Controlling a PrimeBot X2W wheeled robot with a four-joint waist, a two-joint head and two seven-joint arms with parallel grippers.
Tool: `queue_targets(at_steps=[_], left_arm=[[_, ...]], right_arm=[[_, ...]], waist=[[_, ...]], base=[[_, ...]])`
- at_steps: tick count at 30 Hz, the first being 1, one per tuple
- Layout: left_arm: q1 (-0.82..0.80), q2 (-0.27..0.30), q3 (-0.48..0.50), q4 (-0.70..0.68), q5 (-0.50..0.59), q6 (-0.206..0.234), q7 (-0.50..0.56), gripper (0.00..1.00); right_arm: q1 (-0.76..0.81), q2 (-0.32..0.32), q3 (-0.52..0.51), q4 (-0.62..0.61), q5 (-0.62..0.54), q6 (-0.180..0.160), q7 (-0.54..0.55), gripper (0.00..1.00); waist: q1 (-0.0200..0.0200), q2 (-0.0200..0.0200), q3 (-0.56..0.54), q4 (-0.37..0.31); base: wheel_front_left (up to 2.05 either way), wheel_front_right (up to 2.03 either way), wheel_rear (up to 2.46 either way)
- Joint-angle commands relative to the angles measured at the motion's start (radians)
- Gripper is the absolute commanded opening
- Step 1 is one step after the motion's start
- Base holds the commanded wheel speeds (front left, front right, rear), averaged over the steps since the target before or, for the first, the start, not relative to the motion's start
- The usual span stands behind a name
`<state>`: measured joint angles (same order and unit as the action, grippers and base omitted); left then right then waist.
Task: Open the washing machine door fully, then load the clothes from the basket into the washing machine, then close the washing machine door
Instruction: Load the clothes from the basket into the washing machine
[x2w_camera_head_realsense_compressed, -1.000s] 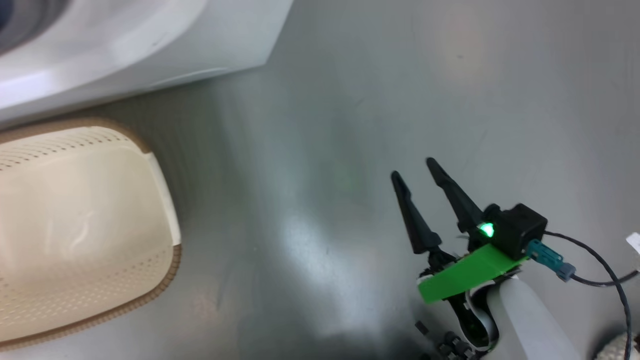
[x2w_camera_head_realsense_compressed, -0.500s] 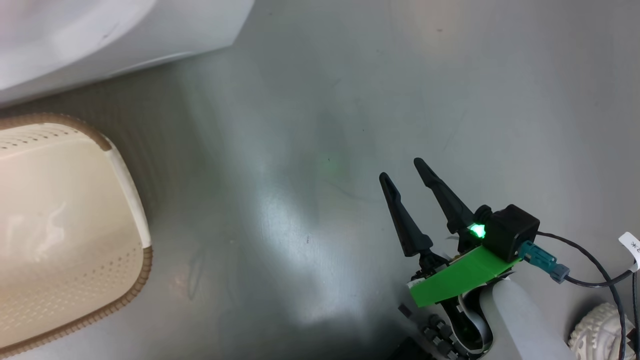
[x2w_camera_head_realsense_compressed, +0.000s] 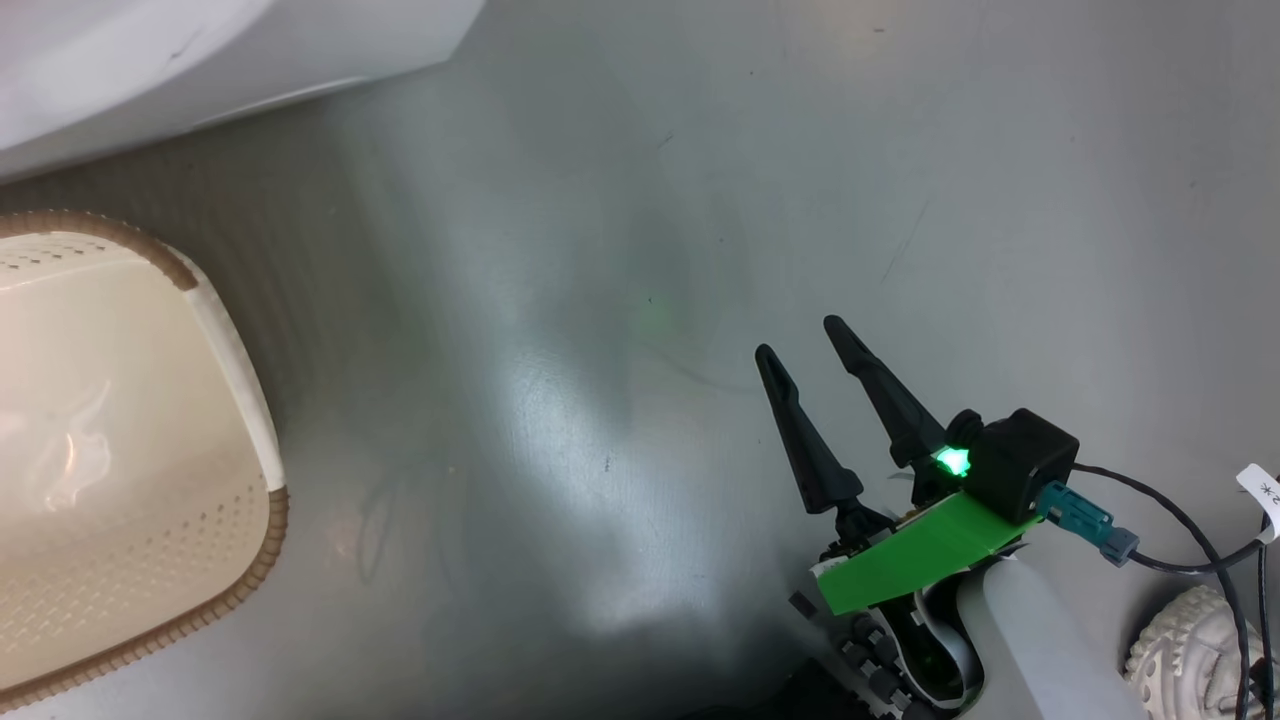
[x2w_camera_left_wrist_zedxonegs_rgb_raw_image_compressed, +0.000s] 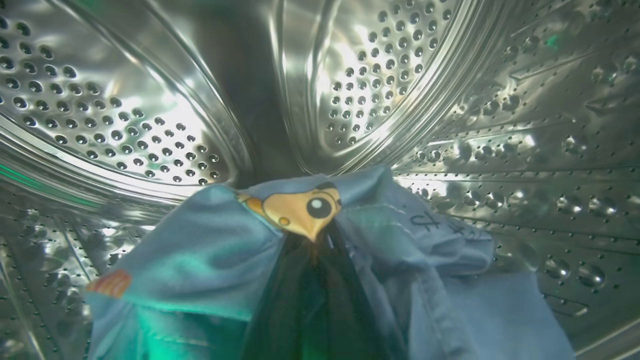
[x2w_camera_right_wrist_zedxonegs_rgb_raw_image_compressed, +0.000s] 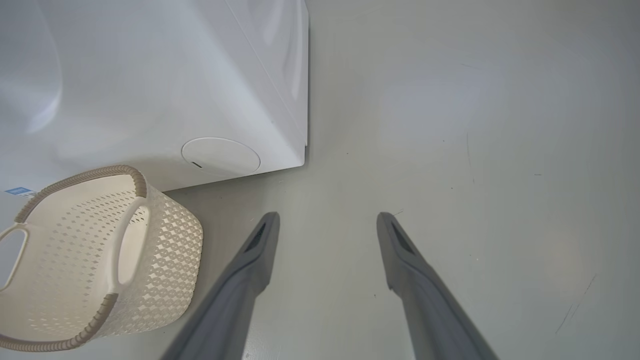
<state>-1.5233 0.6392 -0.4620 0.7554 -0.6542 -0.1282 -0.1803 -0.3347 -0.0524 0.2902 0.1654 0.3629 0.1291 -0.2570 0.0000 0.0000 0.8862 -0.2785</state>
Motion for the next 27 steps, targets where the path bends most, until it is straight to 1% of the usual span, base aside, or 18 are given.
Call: queue_targets(at_steps=[1,2,3,4,16,27], left_arm=[[-0.024,0.056,-0.001,-0.004,-0.010,-0.002,0.004,0.00],[-0.024,0.054,-0.004,0.004,-0.019,-0.002,0.003,0.00],[-0.023,0.052,-0.008,0.014,-0.024,-0.002,0.002,0.47],[-0.022,0.050,-0.014,0.023,-0.028,-0.002,0.002,1.00],[0.074,-0.024,-0.039,0.144,-0.067,-0.002,-0.051,1.00],[0.186,-0.083,-0.027,0.159,-0.097,-0.001,-0.075,1.00]], right_arm=[[0.020,0.002,0.025,-0.013,0.005,0.002,-0.005,1.00],[0.018,0.002,0.023,-0.012,0.004,0.002,-0.005,1.00],[0.016,0.002,0.021,-0.012,0.003,0.002,-0.005,1.00],[0.014,0.002,0.019,-0.012,0.002,0.002,-0.005,1.00],[0.006,0.002,-0.020,0.009,-0.036,0.002,-0.005,1.00],[0.019,0.002,-0.052,0.038,-0.064,0.002,-0.005,1.00]], waist=[[0.0000,0.0000,-0.003,0.004],[0.0000,0.0000,-0.005,0.005],[0.0000,0.0000,-0.007,0.007],[0.0000,0.0000,-0.010,0.009],[0.0000,0.0000,-0.108,0.058],[0.0000,0.0000,-0.204,0.107]], base=[[0.00,0.00,0.00],[0.00,0.00,0.00],[0.00,0.00,0.00],[0.00,0.00,0.00],[0.00,0.00,0.00],[0.00,0.00,0.00]])
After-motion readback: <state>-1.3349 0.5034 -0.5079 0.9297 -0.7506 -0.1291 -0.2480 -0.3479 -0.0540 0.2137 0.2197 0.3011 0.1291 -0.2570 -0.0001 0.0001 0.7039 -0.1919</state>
